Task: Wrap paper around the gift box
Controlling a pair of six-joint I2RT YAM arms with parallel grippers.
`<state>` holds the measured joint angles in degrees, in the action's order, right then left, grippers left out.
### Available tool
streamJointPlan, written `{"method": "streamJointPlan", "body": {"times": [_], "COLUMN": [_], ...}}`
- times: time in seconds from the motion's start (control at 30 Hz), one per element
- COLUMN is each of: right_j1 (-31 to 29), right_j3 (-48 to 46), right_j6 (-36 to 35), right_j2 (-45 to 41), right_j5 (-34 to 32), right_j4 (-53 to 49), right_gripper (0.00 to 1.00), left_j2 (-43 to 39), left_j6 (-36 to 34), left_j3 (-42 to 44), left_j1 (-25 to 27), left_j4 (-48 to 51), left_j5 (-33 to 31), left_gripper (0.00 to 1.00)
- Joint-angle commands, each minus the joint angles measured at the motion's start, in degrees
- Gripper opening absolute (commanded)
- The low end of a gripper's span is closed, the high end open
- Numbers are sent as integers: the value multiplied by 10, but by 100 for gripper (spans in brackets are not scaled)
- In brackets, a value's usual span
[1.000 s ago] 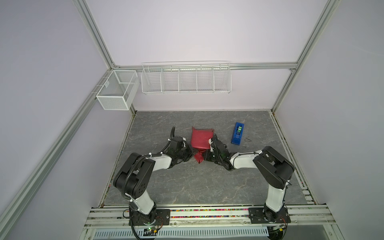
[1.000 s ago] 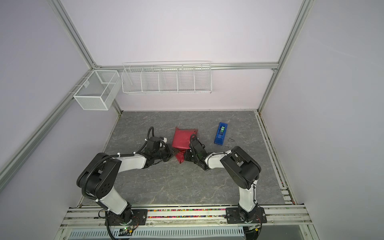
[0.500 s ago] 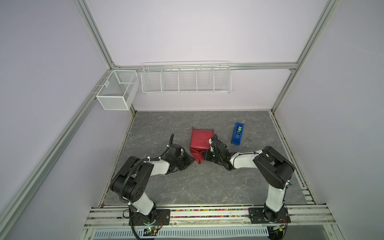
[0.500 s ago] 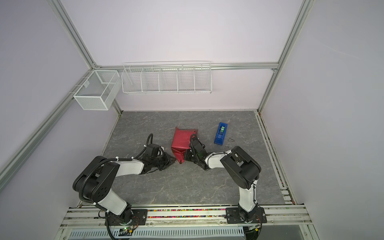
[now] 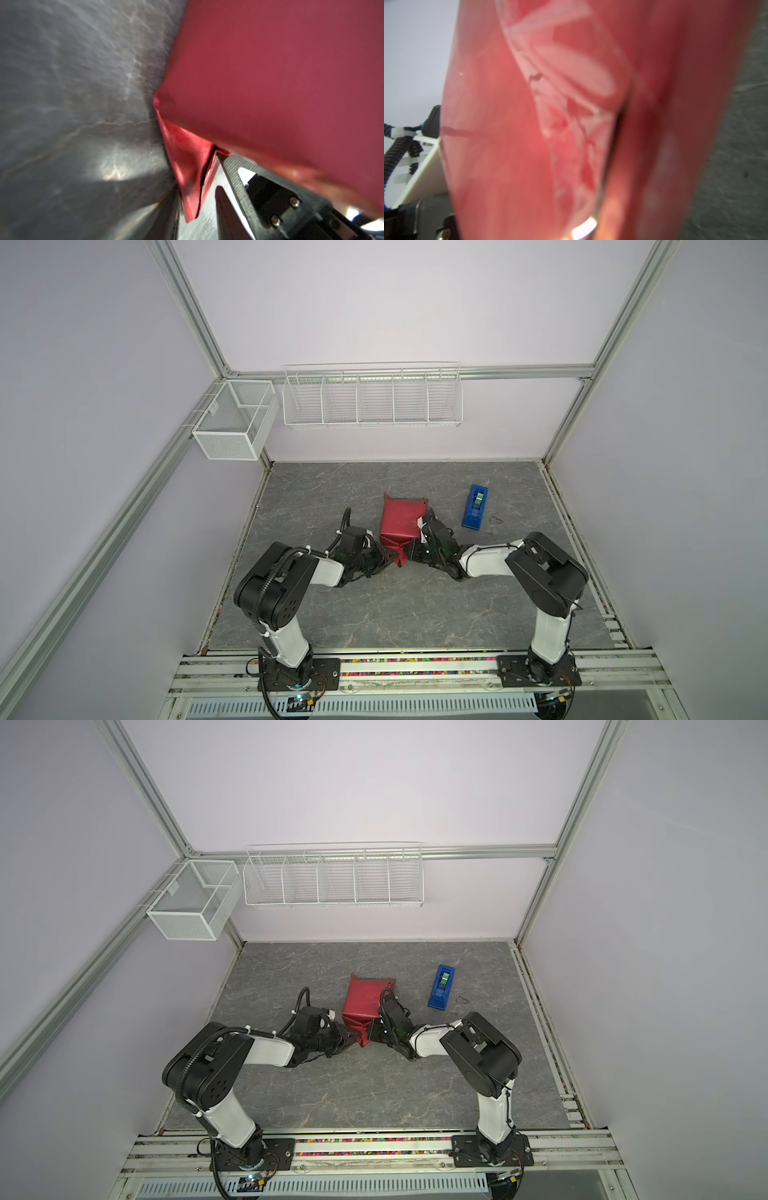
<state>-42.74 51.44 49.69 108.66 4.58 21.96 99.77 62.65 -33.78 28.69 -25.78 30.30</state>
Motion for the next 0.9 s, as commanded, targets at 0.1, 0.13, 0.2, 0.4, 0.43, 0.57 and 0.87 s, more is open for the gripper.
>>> {"method": "streamJointPlan", "body": {"times": [0.1, 0.13, 0.2, 0.4, 0.43, 0.57, 0.87], "right_j1": [1, 1, 2, 1, 2, 2, 2], "right_j3": [8, 8, 8, 8, 8, 5, 10], "right_j6": [22, 22, 23, 25, 25, 29, 42], "right_j2": [8, 9, 10, 11, 10, 8, 19], "right_j5": [9, 10, 10, 12, 12, 15, 20], "right_j4": [18, 18, 20, 24, 24, 40, 56], "right_gripper": [15, 15, 15, 15, 14, 14, 14], "left_j2": [16, 16, 18, 17, 15, 5, -16], "left_j6": [6, 5, 5, 6, 6, 4, 7], "left_j3": [-14, -15, -17, -22, -22, -22, -16], "left_j1": [6, 6, 7, 7, 7, 7, 8], "left_j4": [38, 39, 40, 42, 43, 48, 49], "left_j5": [-13, -14, -13, -12, -13, -10, -3], "left_gripper": [23, 21, 19, 11, 8, 0, 0]}}
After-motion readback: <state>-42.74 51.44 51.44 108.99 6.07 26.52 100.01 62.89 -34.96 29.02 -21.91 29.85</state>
